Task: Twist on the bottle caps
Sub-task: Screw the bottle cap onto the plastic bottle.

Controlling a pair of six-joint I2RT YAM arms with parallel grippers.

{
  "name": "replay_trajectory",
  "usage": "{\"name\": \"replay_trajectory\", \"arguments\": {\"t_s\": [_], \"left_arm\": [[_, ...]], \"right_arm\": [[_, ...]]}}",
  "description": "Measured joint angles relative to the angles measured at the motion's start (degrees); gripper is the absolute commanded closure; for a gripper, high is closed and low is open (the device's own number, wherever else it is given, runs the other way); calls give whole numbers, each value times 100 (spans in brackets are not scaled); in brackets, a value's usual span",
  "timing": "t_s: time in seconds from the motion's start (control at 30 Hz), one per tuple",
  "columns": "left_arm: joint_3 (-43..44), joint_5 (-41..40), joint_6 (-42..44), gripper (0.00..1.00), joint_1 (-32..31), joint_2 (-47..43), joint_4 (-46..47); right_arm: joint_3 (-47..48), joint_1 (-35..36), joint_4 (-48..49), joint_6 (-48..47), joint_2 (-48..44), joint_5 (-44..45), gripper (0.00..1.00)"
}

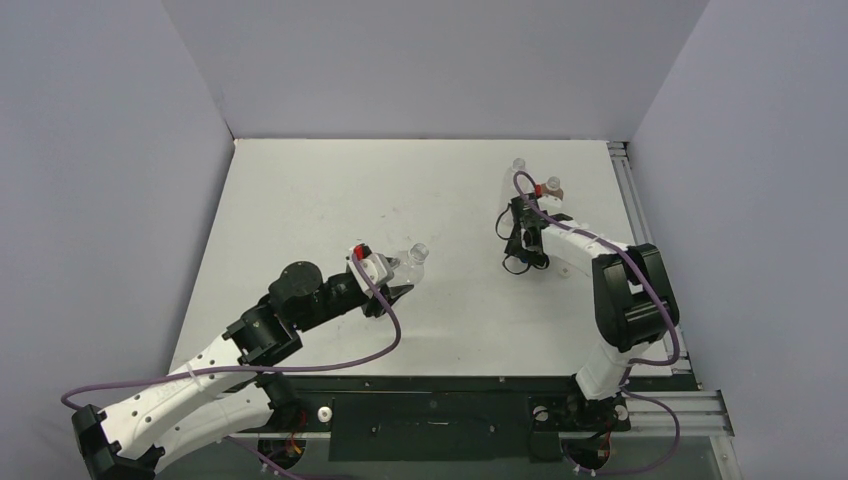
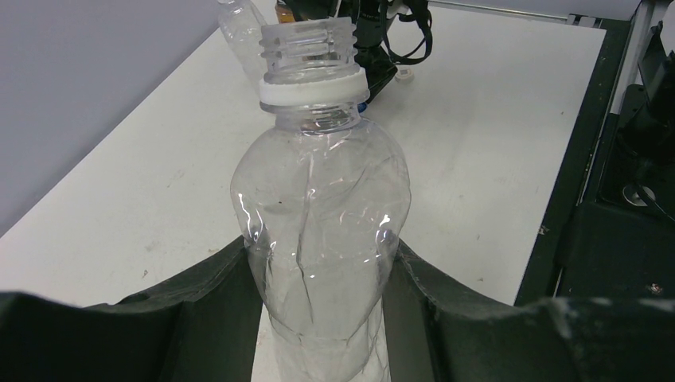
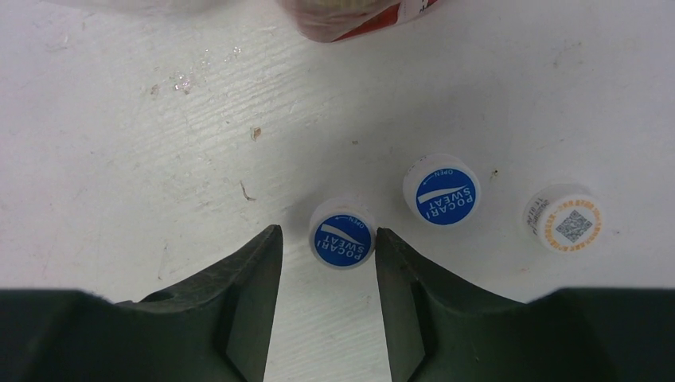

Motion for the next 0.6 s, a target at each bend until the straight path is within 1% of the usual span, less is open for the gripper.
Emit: {"name": "replay_trajectory", "arguments": {"t_s": [0.17, 0.33, 0.6], "left_arm": [[-17, 0, 0, 64, 0, 0, 0], [-17, -2, 0, 64, 0, 2, 0], [-24, 0, 0, 64, 0, 24, 0]], "right_arm": [[2, 0, 136, 4, 146, 59, 61], [2, 0, 199, 7, 153, 63, 66], [-20, 0, 254, 9, 153, 61, 66]]}}
